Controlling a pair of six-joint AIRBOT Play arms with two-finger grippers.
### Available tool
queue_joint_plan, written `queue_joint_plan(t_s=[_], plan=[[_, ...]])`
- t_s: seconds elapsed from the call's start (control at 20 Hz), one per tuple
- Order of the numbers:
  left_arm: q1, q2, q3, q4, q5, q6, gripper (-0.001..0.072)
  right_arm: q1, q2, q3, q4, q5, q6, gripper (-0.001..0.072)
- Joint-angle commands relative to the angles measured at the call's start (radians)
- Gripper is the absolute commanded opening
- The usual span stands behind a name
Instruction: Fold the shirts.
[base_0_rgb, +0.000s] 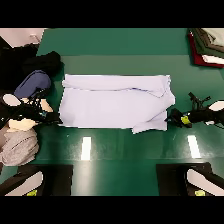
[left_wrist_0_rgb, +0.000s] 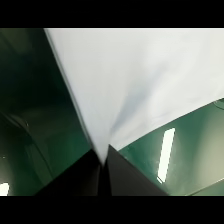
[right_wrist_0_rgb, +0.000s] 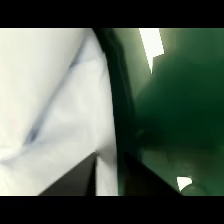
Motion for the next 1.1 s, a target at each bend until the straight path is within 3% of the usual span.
queue_joint_plan(t_s=[0.0, 0.35, 0.45, 0.5, 0.65, 0.8, 0.9, 1.05], plan=[[0.0, 0.001, 0.001, 0.0, 0.001, 0.0, 0.0022, 0.0, 0.027, -0.003, 0.02, -0.075, -0.003, 0.0137], [0.0, 0.001, 0.001, 0.0, -0.003, -0.003, 0.0022, 0.033, -0.028, -0.005, 0.061, -0.048, -0.043, 0.0135], [0.0, 0.001, 0.001, 0.0, -0.008, -0.002, 0.0022, 0.051, -0.024, -0.005, 0.056, -0.045, -0.063, 0.0014], [0.001, 0.001, 0.003, 0.004, -0.016, -0.003, 0.0021, 0.049, -0.005, -0.004, 0.041, -0.034, -0.063, 0.0014], [0.0, 0.028, 0.055, 0.034, -0.08, -0.023, 0.0021, -0.003, 0.122, -0.004, -0.061, 0.079, -0.051, 0.0012], [0.0, 0.137, 0.09, 0.023, -0.151, -0.056, 0.002, -0.105, 0.298, -0.004, -0.177, 0.288, -0.028, 0.0012], [0.0, 0.198, 0.09, -0.005, -0.229, -0.063, 0.0021, -0.175, 0.407, -0.004, -0.177, 0.399, -0.028, 0.0012], [0.0, 0.238, 0.09, -0.043, -0.302, -0.063, 0.0021, -0.212, 0.52, -0.004, -0.174, 0.435, -0.008, 0.0011]])
